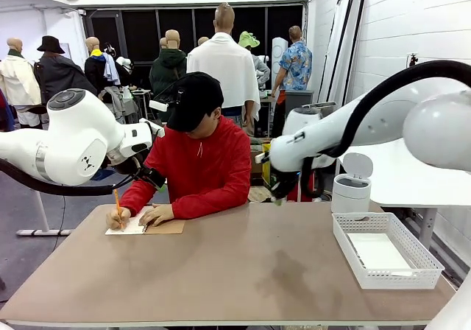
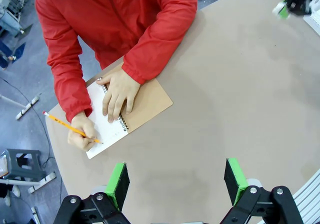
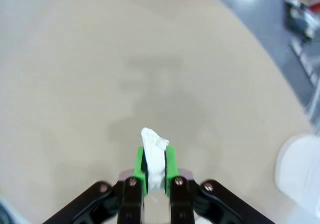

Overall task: Sort the paper based on its condition.
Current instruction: If a person hands you a paper, place it in the Organizing basket , and if it's crumpled, put it in the Trash can.

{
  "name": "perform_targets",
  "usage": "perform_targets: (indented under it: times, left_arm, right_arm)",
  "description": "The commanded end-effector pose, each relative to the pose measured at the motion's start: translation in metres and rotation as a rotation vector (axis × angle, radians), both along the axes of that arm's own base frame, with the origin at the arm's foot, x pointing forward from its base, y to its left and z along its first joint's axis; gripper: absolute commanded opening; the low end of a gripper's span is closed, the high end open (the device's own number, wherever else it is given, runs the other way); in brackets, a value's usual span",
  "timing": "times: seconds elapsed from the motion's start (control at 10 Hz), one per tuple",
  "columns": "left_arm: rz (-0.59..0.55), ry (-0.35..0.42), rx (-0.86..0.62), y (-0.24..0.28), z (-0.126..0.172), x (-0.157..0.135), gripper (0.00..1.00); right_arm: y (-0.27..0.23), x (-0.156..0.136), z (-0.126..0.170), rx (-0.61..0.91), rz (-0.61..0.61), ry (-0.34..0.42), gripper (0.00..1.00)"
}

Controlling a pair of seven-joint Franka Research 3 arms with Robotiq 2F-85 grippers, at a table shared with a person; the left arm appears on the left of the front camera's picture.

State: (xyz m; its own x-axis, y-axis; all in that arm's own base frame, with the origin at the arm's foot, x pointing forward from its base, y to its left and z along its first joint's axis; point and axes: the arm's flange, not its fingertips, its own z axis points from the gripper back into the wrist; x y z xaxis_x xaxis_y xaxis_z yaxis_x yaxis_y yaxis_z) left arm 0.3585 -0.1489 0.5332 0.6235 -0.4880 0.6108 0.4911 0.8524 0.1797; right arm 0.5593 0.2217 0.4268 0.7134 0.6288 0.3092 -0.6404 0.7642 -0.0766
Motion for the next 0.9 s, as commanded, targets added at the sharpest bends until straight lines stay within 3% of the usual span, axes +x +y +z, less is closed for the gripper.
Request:
perform_targets:
  times: [0.0, 0.3, 0.4, 0.8]
  left_arm:
    - [-0.003, 0.003, 0.003, 0.000, -0.001, 0.000, 1.00]
    - [-0.003, 0.003, 0.003, 0.000, -0.001, 0.000, 1.00]
    - [-0.003, 0.003, 0.003, 0.000, -0.001, 0.000, 1.00]
    - [-0.003, 0.003, 0.003, 0.000, -0.001, 0.000, 1.00]
  right_arm:
    - [-0.030, 0.003, 0.003, -0.030, -0.167, -0.002, 0.17]
    - [-0.065, 0.013, 0.020, -0.050, -0.308, -0.024, 0.17]
    - [-0.059, 0.005, 0.022, -0.020, -0.267, -0.043, 0.17]
    - [-0.079, 0.017, 0.018, -0.027, -0.270, -0.022, 0.17]
